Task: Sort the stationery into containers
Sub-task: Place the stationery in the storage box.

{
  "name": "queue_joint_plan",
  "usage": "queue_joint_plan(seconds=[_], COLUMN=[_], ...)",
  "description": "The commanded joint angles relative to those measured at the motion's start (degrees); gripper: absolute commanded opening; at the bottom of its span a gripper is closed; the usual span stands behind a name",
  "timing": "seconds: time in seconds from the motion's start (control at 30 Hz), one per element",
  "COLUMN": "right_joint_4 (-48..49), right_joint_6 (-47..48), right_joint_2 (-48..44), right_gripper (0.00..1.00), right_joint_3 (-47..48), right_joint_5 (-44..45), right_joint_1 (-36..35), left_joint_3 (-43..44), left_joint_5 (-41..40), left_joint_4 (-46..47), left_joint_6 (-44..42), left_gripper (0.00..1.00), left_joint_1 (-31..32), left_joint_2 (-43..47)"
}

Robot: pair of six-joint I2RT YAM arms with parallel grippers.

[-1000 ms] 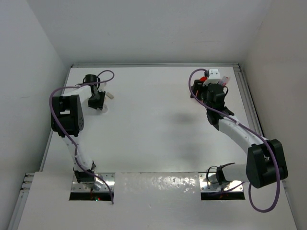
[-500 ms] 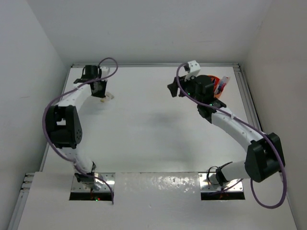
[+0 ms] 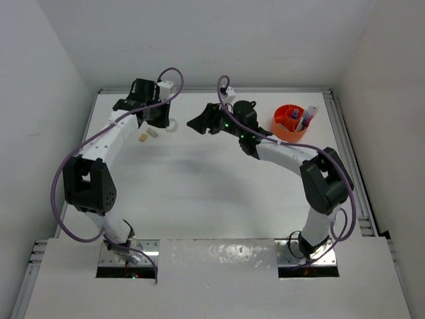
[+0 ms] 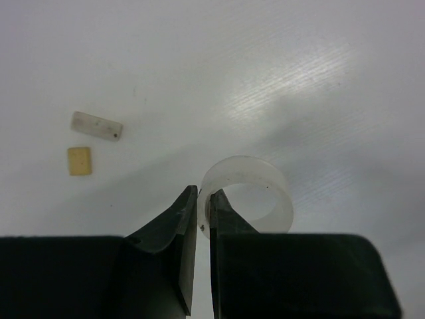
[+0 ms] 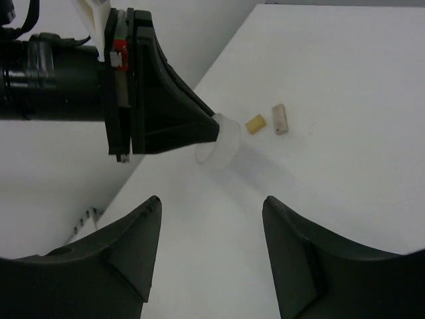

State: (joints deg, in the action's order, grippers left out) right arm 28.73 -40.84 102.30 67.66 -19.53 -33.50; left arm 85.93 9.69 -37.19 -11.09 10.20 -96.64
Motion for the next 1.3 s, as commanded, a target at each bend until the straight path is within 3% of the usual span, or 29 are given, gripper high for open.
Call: queue_joint_plan(seconds=[0.0, 0.37, 0.67, 0.8, 0.9, 0.97, 1.0, 1.1, 1.2, 1.27], right_joint_4=[8.2, 4.6, 4.1, 4.5, 4.3, 5.3, 6.2, 6.7, 6.6, 5.2], right_joint_6=[-9.0, -11.2, -11.6, -12.2, -12.2, -12.3, -12.5, -12.1, -9.5, -6.4], right_joint_2=[1.3, 9.9, 11.7, 12.2, 12.7, 12.7, 12.6, 11.7, 9.9, 7.2], right_gripper=[0.61, 0.55, 0.52, 0.43, 0.45, 0.33, 0.19, 0.04, 0.00, 0.00], right_joint_3=[3.0, 9.9, 10.0, 10.0, 10.3, 10.0, 9.7, 8.8, 7.4, 6.4], right_joint_5=[-1.5, -1.1, -1.2, -1.2, -1.3, -1.3, -1.2, -0.5, 0.0, -0.2], right_joint_1=[-0.4, -2.1, -2.5, -2.5, -2.5, -2.5, -2.5, -2.5, -2.5, -2.0], left_joint_3=[2.6, 3.6, 4.1, 4.2, 4.2, 4.1, 4.2, 4.1, 4.1, 3.8], left_joint_5=[1.1, 1.1, 1.3, 1.4, 1.5, 1.4, 1.4, 1.4, 1.4, 1.1], left_joint_4=[-1.3, 0.6, 0.9, 1.0, 0.8, 0.9, 0.9, 0.9, 1.0, 0.9], left_joint_6=[1.9, 3.4, 4.1, 4.4, 4.5, 4.5, 4.5, 4.7, 4.7, 4.7], left_gripper=[0.00, 0.00, 0.00, 0.00, 0.00, 0.00, 0.00, 0.00, 0.00, 0.36], left_joint_1=[2.4, 4.9, 5.1, 5.1, 5.3, 5.4, 5.4, 5.4, 5.4, 5.4], left_joint_2=[0.7, -0.1, -0.2, -0.2, -0.1, 0.0, -0.1, -0.1, -0.1, -0.1])
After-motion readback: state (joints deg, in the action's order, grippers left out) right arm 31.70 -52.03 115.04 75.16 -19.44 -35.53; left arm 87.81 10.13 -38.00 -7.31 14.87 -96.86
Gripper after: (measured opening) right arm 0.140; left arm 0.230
